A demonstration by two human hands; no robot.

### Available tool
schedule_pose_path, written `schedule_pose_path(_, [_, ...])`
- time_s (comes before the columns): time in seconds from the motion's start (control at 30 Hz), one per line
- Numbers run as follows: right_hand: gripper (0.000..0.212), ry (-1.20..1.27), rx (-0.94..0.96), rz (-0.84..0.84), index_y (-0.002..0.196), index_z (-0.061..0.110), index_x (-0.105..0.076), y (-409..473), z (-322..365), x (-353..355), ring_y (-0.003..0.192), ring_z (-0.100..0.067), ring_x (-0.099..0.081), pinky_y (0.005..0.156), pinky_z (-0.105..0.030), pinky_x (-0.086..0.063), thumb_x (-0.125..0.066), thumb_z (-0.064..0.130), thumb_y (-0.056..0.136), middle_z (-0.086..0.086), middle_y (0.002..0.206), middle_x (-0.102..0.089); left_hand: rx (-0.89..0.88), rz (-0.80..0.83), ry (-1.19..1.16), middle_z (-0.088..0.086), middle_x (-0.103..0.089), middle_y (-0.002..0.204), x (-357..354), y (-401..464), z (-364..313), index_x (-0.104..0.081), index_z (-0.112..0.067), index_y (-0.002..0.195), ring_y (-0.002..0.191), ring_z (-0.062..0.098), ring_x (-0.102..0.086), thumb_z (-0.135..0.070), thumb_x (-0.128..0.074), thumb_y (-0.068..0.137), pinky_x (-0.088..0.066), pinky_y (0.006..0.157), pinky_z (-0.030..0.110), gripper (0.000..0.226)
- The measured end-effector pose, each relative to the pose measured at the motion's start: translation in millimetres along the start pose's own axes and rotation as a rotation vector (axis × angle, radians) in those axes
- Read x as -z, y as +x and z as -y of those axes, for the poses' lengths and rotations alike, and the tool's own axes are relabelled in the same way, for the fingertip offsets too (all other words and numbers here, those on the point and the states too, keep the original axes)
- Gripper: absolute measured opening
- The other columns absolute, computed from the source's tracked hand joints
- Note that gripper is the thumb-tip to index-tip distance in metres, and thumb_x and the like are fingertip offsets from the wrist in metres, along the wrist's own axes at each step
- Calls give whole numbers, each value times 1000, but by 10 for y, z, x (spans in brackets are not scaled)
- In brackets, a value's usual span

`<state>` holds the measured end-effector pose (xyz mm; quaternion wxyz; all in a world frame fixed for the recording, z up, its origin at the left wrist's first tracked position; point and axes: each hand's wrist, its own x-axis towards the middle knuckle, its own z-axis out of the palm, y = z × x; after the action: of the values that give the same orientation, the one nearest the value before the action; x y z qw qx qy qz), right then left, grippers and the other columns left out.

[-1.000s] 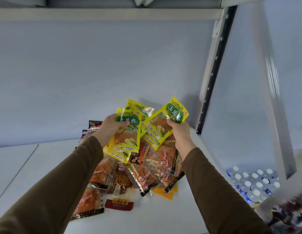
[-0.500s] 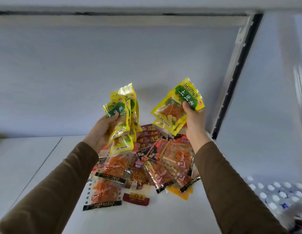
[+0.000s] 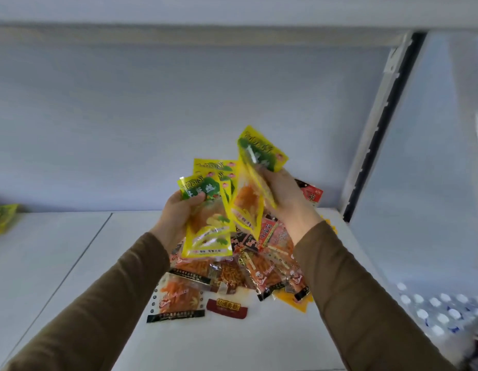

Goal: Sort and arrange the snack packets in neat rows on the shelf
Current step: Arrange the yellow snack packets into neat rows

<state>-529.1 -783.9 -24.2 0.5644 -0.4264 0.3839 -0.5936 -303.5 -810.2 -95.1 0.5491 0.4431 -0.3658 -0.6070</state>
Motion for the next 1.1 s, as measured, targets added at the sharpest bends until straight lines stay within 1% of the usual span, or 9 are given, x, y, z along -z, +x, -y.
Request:
schedule_pose_path(0.17, [43,-219,-166,6,130,13,-59,48,-601,-82,98,-20,-70,84,-37,-59,-63,-7,92,-5,111,-72,31,-32,134,29,-72,104,-69,-65,201,-69,-1,116,74,31,-71,-2,-64,97,-61,74,52,20])
schedule_pose_path(0.27, [51,-307,-150,-69,135,19,-53,33,-964,-9,108,-19,-67,88,-36,-58,-65,-5,91,-4,123,-67,99,-37,51,29,-67,125,2,-93,230,-62,-7,132,93,39,-70,-27,-64,101,-51,95,67,37])
schedule_pose_path(0.33, [47,-307,-115,-126,130,21,-54,14,-1121,0,107,-22,-68,82,-35,-60,-64,-5,92,-4,120,-67,154,87,38,25,-68,127,23,-203,209,-62,-14,134,109,43,-69,-48,-57,101,-50,101,65,48])
schedule_pose_path(0.43, [42,-441,22,-195,125,21,-56,-7,-1245,-64,112,-20,-65,94,-38,-54,-64,-3,92,0,119,-67,179,291,125,20,-67,132,57,-313,207,-61,-17,139,121,42,-65,-56,-53,101,-50,105,59,54])
schedule_pose_path(0.57, [49,-572,196,-200,136,24,-48,-115,-1222,-211,112,-11,-59,88,-15,-48,-59,-1,95,6,124,-60,129,366,244,12,-70,131,52,-386,126,-58,-18,142,120,33,-68,-54,-69,91,-55,100,49,63])
schedule_pose_path(0.63, [52,-581,268,-194,140,27,-44,-148,-1207,-302,115,-8,-58,92,-16,-48,-57,1,97,7,132,-59,121,384,310,10,-72,128,21,-397,69,-59,-20,139,117,31,-70,-55,-81,78,-55,100,48,74])
schedule_pose_path(0.83, [61,-468,284,-223,147,28,-37,-195,-1252,-421,116,23,-43,96,-5,-37,-62,4,97,23,134,-47,118,459,300,20,-70,127,102,-341,111,-53,-15,143,113,43,-69,-8,-83,80,-55,97,58,71])
schedule_pose_path(0.97, [88,-524,195,-351,155,24,-25,-172,-1239,-458,133,-16,-41,110,-37,-37,-80,27,86,3,144,-44,93,419,220,18,-72,123,194,-420,142,-55,-15,140,104,38,-73,-2,-77,86,-61,83,47,60])
schedule_pose_path(1.1, [98,-401,-38,-233,158,31,-14,-220,-1055,-533,147,-23,-32,112,-41,-34,-74,56,85,0,163,-27,88,334,70,21,-74,117,299,-444,140,-64,-11,128,88,33,-76,-1,-70,90,-62,70,41,40])
